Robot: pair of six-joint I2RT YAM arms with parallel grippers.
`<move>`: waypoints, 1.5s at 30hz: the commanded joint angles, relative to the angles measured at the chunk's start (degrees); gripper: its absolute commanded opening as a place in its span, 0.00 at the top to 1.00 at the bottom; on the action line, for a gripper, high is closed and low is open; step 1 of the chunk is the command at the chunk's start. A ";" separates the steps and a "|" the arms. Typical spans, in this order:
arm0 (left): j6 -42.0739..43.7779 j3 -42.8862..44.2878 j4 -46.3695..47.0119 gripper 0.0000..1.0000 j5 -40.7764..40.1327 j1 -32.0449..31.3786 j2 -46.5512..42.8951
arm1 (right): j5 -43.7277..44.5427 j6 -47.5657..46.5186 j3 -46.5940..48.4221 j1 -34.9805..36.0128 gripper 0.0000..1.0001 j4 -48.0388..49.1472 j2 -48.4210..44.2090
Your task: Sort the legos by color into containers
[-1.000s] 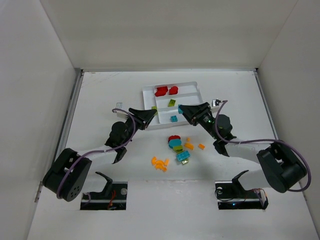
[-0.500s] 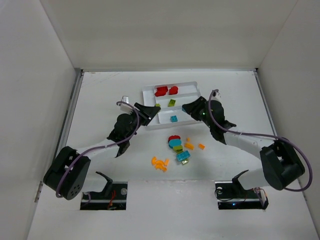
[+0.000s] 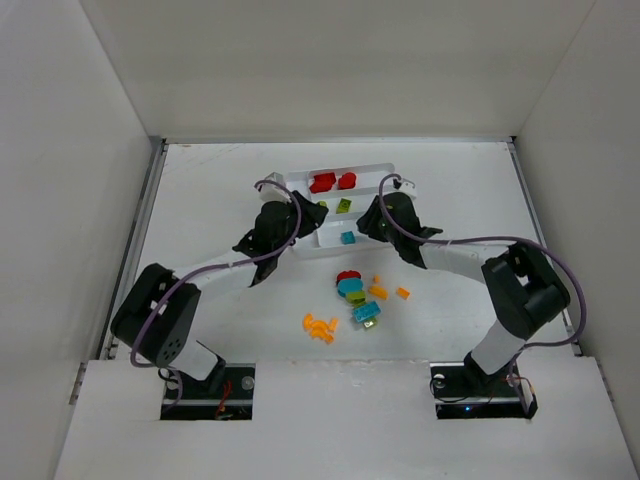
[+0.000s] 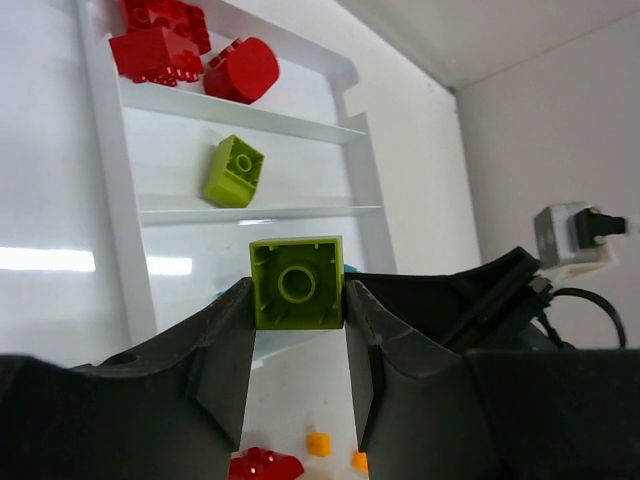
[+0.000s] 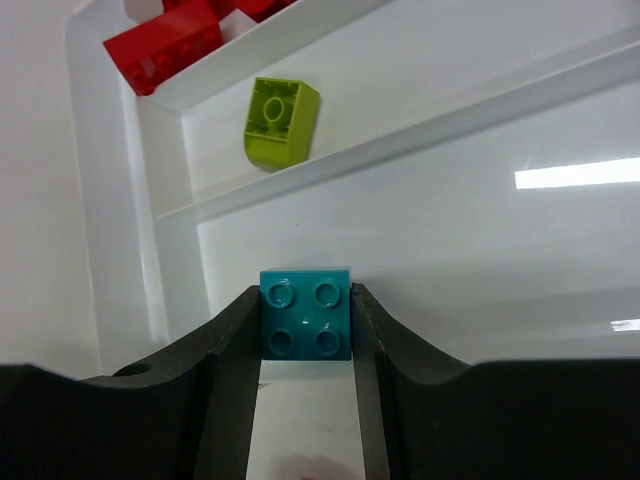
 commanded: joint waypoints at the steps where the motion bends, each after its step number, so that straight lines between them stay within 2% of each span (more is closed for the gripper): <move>1: 4.59 4.52 -1.86 0.86 -1.66 -0.34 2.60 | 1.77 -2.25 3.47 0.42 0.62 0.18 0.58; 8: 6.87 11.38 -4.49 0.86 -1.57 -0.25 9.81 | 1.50 -2.78 2.07 0.42 0.44 1.41 -0.74; 11: 8.19 13.84 -5.37 0.86 -2.10 -0.34 12.27 | 1.33 -3.04 0.92 0.42 0.40 2.29 -1.70; 13: 8.63 15.42 -6.16 0.86 -2.10 -0.34 13.76 | 1.24 -2.95 -0.22 0.42 0.40 2.73 -3.10; 15: 9.42 17.18 -7.30 0.86 -2.10 -0.34 15.43 | 1.50 -3.04 -1.71 0.42 0.44 3.17 -5.74; 20: 12.41 22.54 -11.34 0.85 -2.10 -0.16 20.53 | 2.29 -3.39 -7.24 0.86 0.70 4.40 -14.35; 21: 13.11 23.77 -12.13 0.85 -2.18 -0.08 21.58 | 2.03 -3.48 -8.65 0.86 0.73 5.01 -15.76; 24: 14.52 26.76 -14.42 0.85 -3.41 -0.08 24.05 | 1.77 -4.53 -11.55 1.30 0.72 6.51 -17.61; 30: 17.15 30.45 -17.67 0.80 -5.35 -0.60 26.68 | -0.07 -6.54 -12.71 2.09 0.56 6.60 -19.28; 39: 18.47 32.83 -19.17 0.65 -6.58 -0.60 28.89 | 0.36 -9.28 -14.81 8.59 0.41 0.20 -24.99; 45: 18.30 31.87 -19.09 0.54 -6.58 -0.69 27.31 | 1.06 -9.46 -17.53 12.89 0.29 -3.94 -27.19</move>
